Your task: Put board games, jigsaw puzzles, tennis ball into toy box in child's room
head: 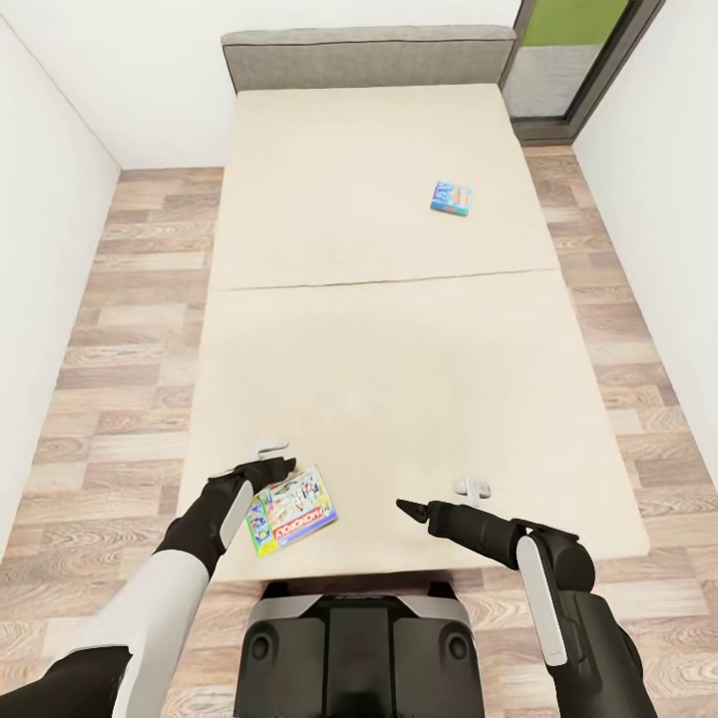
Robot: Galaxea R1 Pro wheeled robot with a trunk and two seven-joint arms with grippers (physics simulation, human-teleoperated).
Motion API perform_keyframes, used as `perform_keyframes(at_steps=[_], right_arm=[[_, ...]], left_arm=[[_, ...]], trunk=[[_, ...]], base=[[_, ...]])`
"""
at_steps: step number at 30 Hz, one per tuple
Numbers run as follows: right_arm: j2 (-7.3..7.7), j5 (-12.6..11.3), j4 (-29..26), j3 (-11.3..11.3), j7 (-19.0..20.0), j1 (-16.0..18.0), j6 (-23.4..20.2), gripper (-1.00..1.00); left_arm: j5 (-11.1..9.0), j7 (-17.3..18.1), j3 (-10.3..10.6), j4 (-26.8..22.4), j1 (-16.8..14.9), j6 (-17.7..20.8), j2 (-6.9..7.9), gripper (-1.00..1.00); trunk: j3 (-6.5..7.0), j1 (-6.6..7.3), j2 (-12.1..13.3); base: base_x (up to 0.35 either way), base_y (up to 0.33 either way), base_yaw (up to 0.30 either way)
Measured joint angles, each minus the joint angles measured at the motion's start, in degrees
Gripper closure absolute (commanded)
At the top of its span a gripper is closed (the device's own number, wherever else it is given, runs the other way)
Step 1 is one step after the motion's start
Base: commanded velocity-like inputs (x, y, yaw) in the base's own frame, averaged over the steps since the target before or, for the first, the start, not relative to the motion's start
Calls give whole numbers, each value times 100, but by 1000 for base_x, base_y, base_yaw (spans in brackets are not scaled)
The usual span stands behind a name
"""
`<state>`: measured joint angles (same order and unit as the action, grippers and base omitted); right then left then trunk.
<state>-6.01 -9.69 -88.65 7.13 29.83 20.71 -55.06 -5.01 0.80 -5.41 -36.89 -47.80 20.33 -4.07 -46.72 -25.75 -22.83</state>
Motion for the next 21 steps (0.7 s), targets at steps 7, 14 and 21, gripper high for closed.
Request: perform_keyframes(at_steps=[7,14,21], right_arm=[[0,0,0,-2,0,0,0,-100],[0,0,0,-5,0,0,5,-100],[0,0,0,0,0,0,6,-100]], left_arm=[[-20,0,-47,-14,0,-34,0,-100],[-45,0,-53,-19,-1,-41,0,-100],[-48,0,-84,-19,0,-56,-3,-100]], trunk=[[-65,0,0],[-131,0,0],[-196,0,0]], base=[[0,0,0],[0,0,0],[0,0,0]])
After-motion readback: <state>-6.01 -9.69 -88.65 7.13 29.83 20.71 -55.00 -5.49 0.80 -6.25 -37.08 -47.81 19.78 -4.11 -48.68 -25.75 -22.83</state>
